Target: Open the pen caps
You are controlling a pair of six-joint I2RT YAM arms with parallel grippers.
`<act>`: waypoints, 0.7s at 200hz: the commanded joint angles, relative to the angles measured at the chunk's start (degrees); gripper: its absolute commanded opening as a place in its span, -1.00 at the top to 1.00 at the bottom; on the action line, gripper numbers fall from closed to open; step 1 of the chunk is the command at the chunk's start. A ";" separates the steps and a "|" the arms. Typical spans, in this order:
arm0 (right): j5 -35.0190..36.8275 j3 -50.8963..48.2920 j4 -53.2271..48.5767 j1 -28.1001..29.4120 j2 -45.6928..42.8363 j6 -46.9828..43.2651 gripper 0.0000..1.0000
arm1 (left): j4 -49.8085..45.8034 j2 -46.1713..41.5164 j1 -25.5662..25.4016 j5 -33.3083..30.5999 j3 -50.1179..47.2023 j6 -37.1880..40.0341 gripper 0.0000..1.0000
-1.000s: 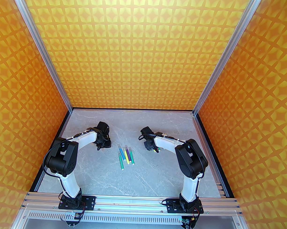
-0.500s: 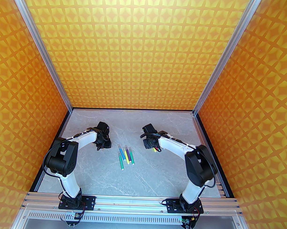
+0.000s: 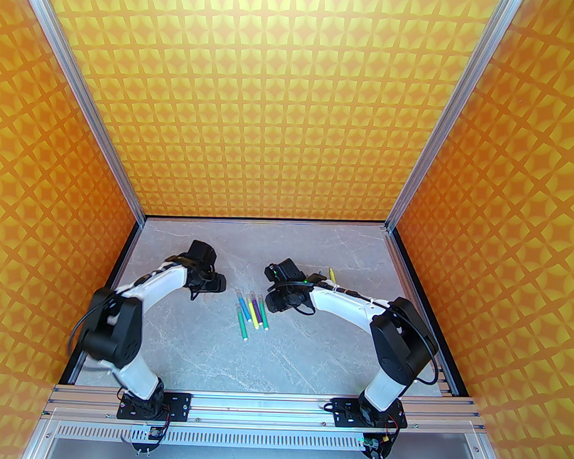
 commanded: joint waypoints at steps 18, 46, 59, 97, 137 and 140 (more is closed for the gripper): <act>-1.69 0.96 1.61 1.91 4.13 2.52 0.15 | 9.57 -10.84 0.51 2.99 -9.44 -1.59 -0.61; -0.58 2.61 0.58 3.17 6.54 3.56 0.15 | 12.02 -15.82 0.48 4.04 -13.40 -2.30 -0.62; -0.59 2.97 0.52 3.59 7.30 3.84 0.15 | 13.34 -18.25 0.44 4.18 -15.33 -2.47 -0.63; -0.20 4.90 -0.82 4.72 9.72 3.94 0.15 | 16.07 -24.84 0.52 4.10 -20.11 -3.17 -0.68; 3.84 7.40 -4.08 5.28 11.84 3.94 0.22 | 16.48 -27.72 0.52 4.07 -21.76 -3.04 -0.74; 4.09 7.53 -4.40 5.29 11.97 3.94 0.22 | 16.48 -27.70 0.52 4.09 -21.85 -3.04 -0.75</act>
